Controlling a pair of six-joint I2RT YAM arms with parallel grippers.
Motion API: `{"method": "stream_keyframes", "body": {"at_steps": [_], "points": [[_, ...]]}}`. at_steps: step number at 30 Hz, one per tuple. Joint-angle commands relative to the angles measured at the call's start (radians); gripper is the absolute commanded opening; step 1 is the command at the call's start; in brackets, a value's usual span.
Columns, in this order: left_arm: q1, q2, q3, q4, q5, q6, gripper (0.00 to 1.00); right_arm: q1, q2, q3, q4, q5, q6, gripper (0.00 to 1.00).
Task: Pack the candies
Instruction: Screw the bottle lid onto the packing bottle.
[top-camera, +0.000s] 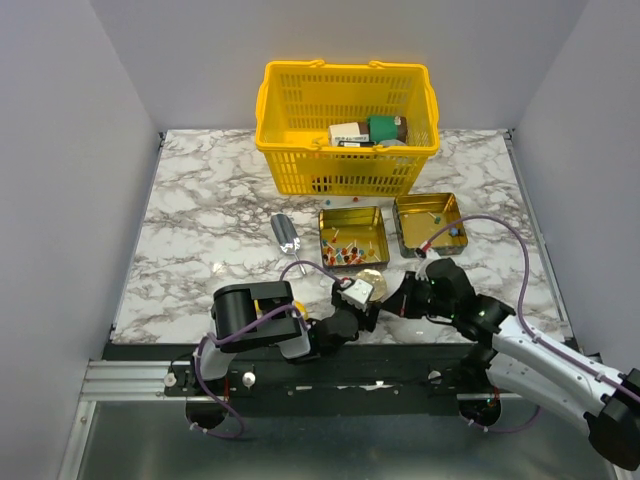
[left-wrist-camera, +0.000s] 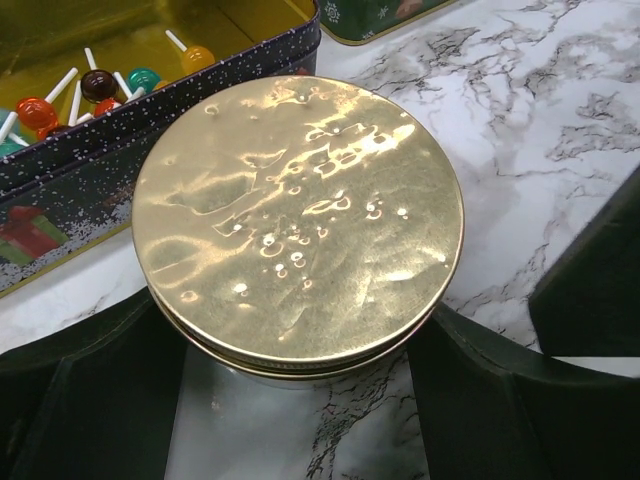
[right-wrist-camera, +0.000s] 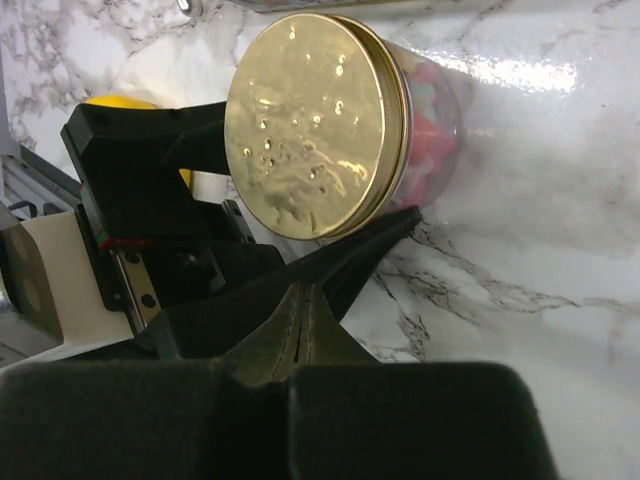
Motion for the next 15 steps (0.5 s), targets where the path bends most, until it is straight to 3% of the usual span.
{"method": "stream_keyframes", "body": {"at_steps": [1, 4, 7, 10, 15], "points": [[0.014, 0.080, -0.053, -0.252, 0.099, -0.063, 0.58, 0.014, -0.031, 0.094, -0.220, 0.061, 0.022, 0.03], [0.013, 0.071, -0.063, -0.242, 0.104, -0.060, 0.59, 0.014, -0.024, 0.170, -0.278, 0.196, 0.023, 0.27], [0.010, 0.060, -0.077, -0.225, 0.107, -0.057, 0.59, 0.014, 0.011, 0.231, -0.292, 0.279, 0.013, 0.44], [0.007, 0.056, -0.086, -0.209, 0.113, -0.057, 0.59, 0.014, 0.073, 0.285, -0.290, 0.342, -0.004, 0.48], [0.002, 0.048, -0.094, -0.200, 0.118, -0.054, 0.59, 0.012, 0.251, 0.325, -0.206, 0.344, -0.053, 0.43]]}}
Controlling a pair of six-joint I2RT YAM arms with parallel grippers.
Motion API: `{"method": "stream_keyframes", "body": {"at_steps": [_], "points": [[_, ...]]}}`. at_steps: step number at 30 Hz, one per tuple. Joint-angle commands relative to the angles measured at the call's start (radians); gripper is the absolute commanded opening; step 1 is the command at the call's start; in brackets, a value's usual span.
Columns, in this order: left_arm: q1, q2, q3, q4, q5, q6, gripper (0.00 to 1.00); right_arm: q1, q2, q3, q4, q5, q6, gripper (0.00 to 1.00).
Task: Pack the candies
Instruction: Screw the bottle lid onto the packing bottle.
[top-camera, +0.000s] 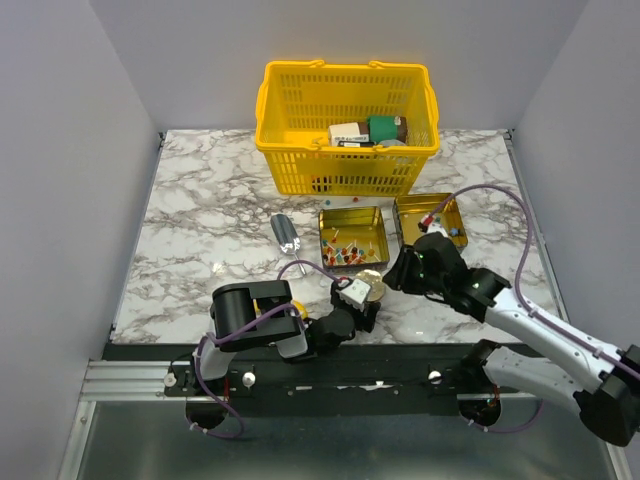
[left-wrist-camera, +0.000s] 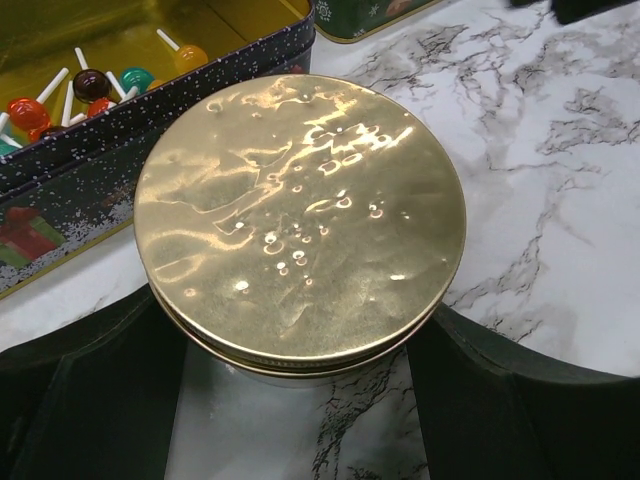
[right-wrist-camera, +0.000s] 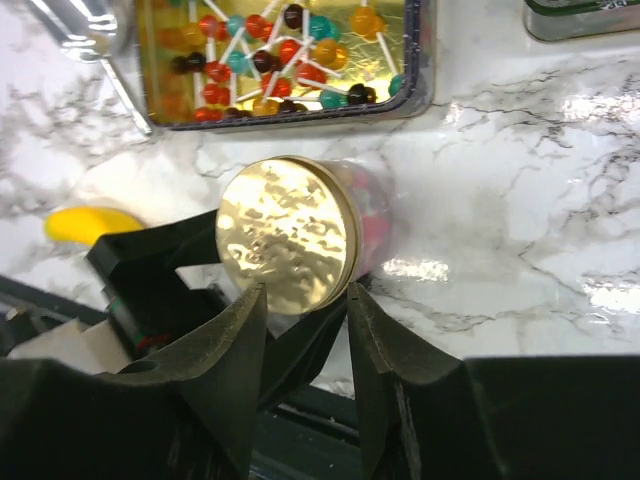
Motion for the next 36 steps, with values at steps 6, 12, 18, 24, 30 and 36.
{"method": "stream_keyframes", "body": {"at_steps": [6, 12, 18, 24, 30, 36], "points": [[-0.008, 0.055, -0.063, -0.236, 0.072, -0.064, 0.59, -0.010, 0.242, 0.027, 0.109, 0.016, -0.064, 0.27], [-0.008, 0.055, -0.057, -0.254, 0.063, -0.078, 0.59, -0.010, 0.242, -0.064, 0.161, -0.104, -0.032, 0.06], [0.002, 0.058, -0.003, -0.351, 0.069, -0.109, 0.60, -0.010, 0.130, -0.208, 0.181, -0.193, 0.017, 0.01], [0.011, 0.047, 0.019, -0.386, 0.072, -0.106, 0.62, -0.009, -0.002, -0.308, 0.206, -0.276, 0.049, 0.01], [0.011, 0.003, 0.008, -0.387, 0.092, -0.096, 0.72, -0.009, -0.029, -0.283, 0.172, -0.225, 0.075, 0.01], [0.009, -0.071, 0.002, -0.432, 0.108, -0.070, 0.95, -0.010, -0.097, -0.225, 0.118, -0.119, 0.099, 0.27]]}}
